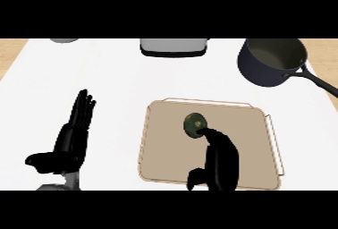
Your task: Pick the squash from the tray and place it in the pot
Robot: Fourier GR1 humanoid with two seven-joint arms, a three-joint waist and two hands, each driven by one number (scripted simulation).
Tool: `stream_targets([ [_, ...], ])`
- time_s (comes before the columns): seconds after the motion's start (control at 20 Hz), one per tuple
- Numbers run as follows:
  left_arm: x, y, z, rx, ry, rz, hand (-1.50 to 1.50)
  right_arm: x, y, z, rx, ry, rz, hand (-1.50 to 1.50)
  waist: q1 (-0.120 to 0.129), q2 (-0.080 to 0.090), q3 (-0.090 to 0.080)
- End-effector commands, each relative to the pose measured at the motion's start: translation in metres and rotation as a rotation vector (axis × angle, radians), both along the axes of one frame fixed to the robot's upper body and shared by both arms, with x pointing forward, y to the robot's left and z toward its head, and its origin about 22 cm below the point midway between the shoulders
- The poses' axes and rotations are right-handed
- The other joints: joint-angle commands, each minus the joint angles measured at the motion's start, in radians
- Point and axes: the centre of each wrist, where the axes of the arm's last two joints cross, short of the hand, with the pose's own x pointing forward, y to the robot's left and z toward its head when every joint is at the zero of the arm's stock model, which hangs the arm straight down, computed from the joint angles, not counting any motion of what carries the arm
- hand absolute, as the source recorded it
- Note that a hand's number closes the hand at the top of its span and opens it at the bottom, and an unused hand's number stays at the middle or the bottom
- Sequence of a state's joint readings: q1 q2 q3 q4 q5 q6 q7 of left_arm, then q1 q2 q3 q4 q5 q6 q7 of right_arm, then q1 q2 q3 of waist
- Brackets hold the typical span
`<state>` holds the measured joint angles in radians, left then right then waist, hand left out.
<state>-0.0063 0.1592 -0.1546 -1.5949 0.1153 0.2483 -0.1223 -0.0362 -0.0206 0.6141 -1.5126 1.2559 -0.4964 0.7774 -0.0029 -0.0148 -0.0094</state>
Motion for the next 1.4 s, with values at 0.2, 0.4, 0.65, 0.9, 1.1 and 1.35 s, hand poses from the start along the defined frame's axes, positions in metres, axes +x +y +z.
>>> stream_targets([
  [0.2, -0.003, -0.001, 0.014, -0.004, 0.013, -0.004, 0.00, 0.020, -0.006, -0.015, -0.089, -0.089, -0.019, 1.50, 0.007, 0.014, 0.010],
  [0.4, 0.009, 0.010, -0.003, 0.000, 0.001, -0.009, 0.00, 0.019, -0.011, -0.015, -0.140, -0.053, 0.119, 1.50, 0.007, 0.017, 0.009],
  [0.65, 0.005, -0.017, 0.002, 0.002, -0.016, -0.075, 0.00, -0.002, -0.006, -0.024, -0.347, 0.243, 0.619, 1.50, 0.078, 0.031, 0.008],
  [0.9, 0.006, -0.004, -0.001, 0.011, -0.007, 0.010, 0.00, 0.050, -0.028, 0.039, -0.313, 0.135, 0.763, 1.50, 0.016, 0.016, 0.009],
  [1.1, 0.004, 0.013, 0.008, 0.015, 0.007, -0.006, 0.00, 0.036, -0.036, 0.068, -0.266, -0.048, 0.747, 1.50, 0.004, 0.012, 0.009],
  [1.35, 0.000, 0.006, -0.017, -0.001, 0.007, 0.031, 0.00, 0.009, -0.031, 0.118, -0.235, -0.229, 0.664, 1.50, -0.006, 0.010, 0.009],
])
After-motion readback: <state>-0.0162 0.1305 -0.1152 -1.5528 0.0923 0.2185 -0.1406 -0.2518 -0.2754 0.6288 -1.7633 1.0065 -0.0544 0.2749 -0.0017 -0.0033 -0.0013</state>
